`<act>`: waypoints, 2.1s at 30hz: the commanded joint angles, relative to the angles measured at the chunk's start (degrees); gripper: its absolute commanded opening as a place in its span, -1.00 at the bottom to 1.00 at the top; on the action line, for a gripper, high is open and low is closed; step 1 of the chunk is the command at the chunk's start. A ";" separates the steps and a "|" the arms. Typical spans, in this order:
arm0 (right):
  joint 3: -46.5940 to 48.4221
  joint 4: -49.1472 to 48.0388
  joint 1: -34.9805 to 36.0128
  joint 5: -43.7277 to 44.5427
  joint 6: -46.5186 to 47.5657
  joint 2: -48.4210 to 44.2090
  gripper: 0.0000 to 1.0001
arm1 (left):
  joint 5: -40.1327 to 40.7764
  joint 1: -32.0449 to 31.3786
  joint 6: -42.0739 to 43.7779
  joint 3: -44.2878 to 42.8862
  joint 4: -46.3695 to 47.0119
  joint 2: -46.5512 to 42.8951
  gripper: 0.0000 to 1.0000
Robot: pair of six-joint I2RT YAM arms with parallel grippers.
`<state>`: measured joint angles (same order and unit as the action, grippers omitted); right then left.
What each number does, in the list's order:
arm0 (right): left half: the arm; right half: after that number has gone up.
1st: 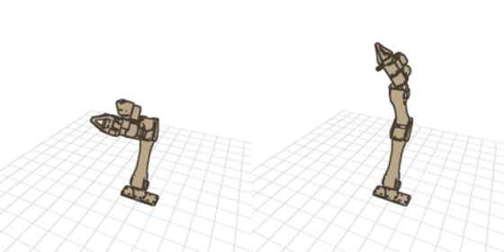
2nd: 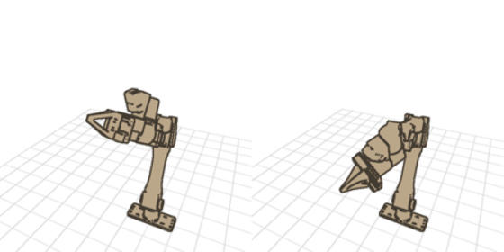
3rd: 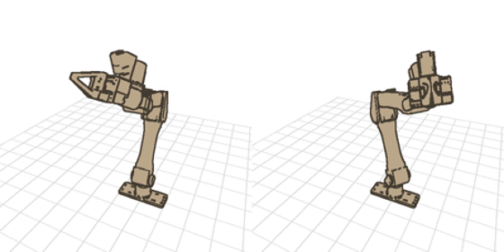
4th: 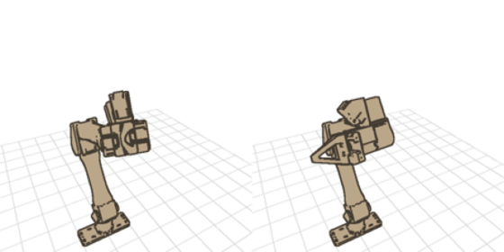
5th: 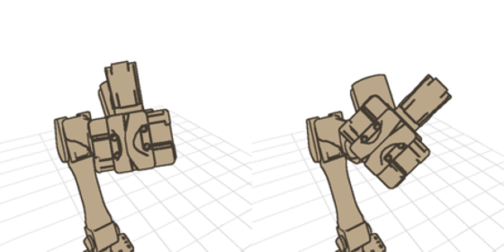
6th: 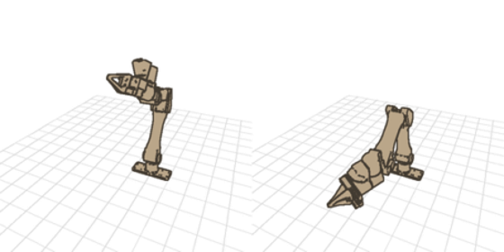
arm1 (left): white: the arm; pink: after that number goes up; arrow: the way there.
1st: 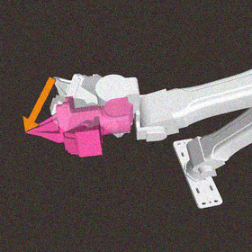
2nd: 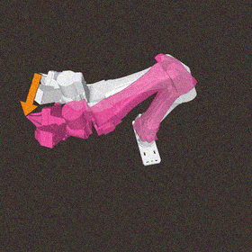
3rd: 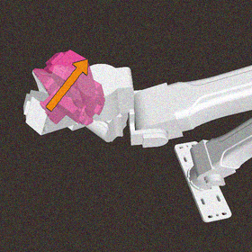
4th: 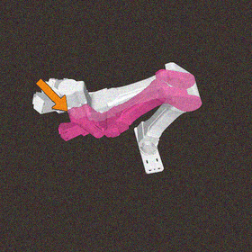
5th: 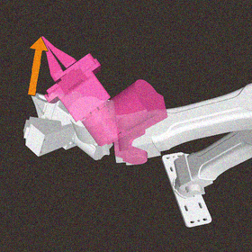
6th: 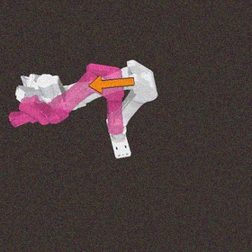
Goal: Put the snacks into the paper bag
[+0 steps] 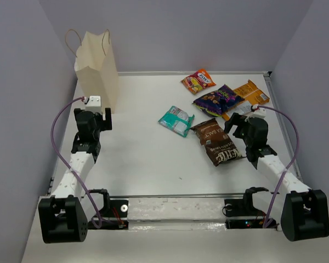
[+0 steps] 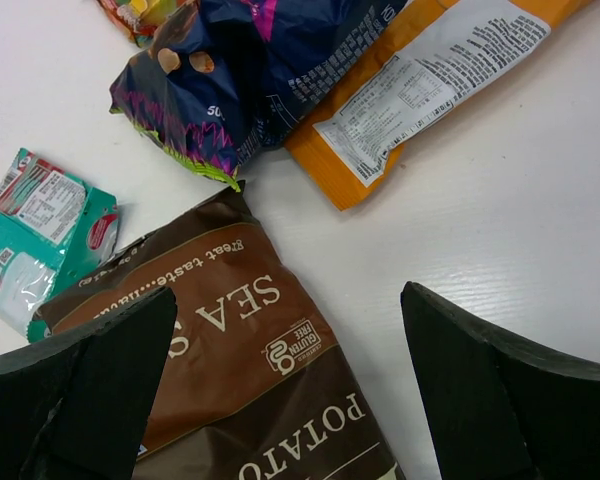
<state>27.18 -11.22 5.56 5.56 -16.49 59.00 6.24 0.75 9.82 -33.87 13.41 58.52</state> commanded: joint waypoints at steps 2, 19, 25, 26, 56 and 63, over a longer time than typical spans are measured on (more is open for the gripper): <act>2.26 -3.54 -0.20 -0.90 0.58 0.24 1.00 | -2.80 0.04 10.36 -7.34 -5.31 -2.53 0.98; 12.11 -3.63 -0.20 -15.84 2.52 6.91 0.88 | -13.96 13.48 -2.01 -89.60 -54.90 34.36 0.98; 11.85 -3.45 -0.20 -17.34 2.25 6.57 0.86 | -10.90 14.01 1.86 -98.92 -56.02 44.29 0.98; 11.67 -3.45 -0.20 -17.34 2.25 6.30 0.85 | -11.33 14.10 2.47 -100.24 -56.65 46.83 0.98; 16.32 7.87 -0.20 -11.62 2.16 5.67 0.60 | -20.11 12.60 -3.41 -93.67 -45.40 56.54 -0.60; 26.06 15.88 8.31 -9.09 3.66 14.37 0.45 | -24.78 12.08 -7.54 -81.38 -44.35 46.87 -1.00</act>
<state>47.29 1.04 8.08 -5.91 -14.57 70.50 -15.09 13.21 5.02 -119.26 -30.04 113.14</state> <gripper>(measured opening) 0.726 0.042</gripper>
